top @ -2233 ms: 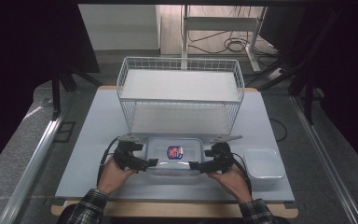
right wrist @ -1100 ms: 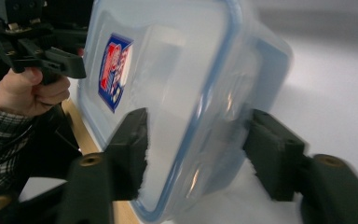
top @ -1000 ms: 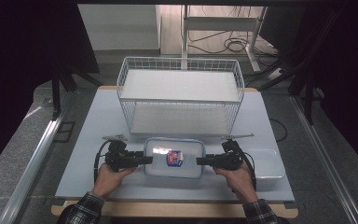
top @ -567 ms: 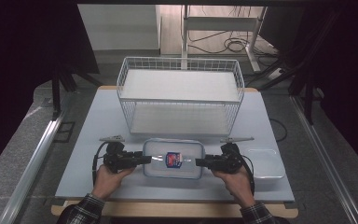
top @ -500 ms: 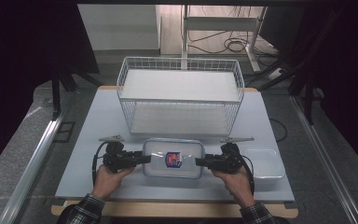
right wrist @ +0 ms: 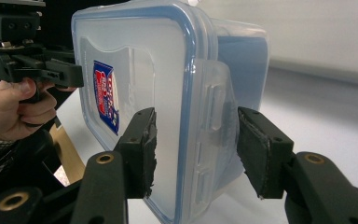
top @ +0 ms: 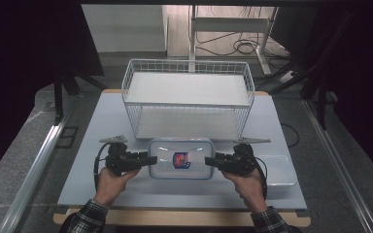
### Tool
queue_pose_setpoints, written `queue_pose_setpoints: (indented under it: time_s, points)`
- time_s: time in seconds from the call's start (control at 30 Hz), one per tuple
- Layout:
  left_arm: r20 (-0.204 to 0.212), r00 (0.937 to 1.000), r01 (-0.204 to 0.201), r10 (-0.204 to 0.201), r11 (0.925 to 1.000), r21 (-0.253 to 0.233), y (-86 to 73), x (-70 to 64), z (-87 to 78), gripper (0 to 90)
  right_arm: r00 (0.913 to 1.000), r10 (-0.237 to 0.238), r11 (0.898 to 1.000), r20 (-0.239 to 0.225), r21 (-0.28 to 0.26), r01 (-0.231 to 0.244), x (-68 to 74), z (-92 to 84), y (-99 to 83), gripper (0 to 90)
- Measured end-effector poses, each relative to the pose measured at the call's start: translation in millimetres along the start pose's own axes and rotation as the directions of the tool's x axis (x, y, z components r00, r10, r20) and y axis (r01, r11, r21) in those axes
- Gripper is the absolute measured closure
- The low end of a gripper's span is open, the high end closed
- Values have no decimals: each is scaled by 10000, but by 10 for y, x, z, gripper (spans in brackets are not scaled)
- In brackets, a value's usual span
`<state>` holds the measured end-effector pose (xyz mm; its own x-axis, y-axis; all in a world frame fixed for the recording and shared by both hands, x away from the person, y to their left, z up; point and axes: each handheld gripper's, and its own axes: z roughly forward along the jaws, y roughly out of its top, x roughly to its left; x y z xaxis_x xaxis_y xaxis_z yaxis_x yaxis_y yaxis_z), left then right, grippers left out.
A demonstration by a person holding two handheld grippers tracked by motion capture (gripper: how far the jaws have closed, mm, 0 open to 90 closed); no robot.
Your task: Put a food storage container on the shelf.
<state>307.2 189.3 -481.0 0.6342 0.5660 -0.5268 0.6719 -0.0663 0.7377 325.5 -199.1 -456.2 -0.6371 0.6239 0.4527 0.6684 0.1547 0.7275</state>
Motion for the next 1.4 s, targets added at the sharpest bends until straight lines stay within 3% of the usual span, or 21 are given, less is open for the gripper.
queue_pose_setpoints:
  time_s: [0.47, 0.93, 1.4]
  points:
    - [-272, 9983, -520, 507, 9976, -459, 426, -194, -164, 528, 9990, -420, 9972, -129, -630, 411, 99, -167, 414, 489]
    - [-336, 9966, -776, 752, 9941, -756, 810, -264, -224, 530, 9989, -293, 9944, -365, -1023, 254, 71, -256, 703, 490]
    - [-361, 9940, -1066, 1033, 9888, -1049, 1243, -326, -312, 531, 9968, -761, 9861, -248, -1497, 715, 132, -389, 1150, 490]
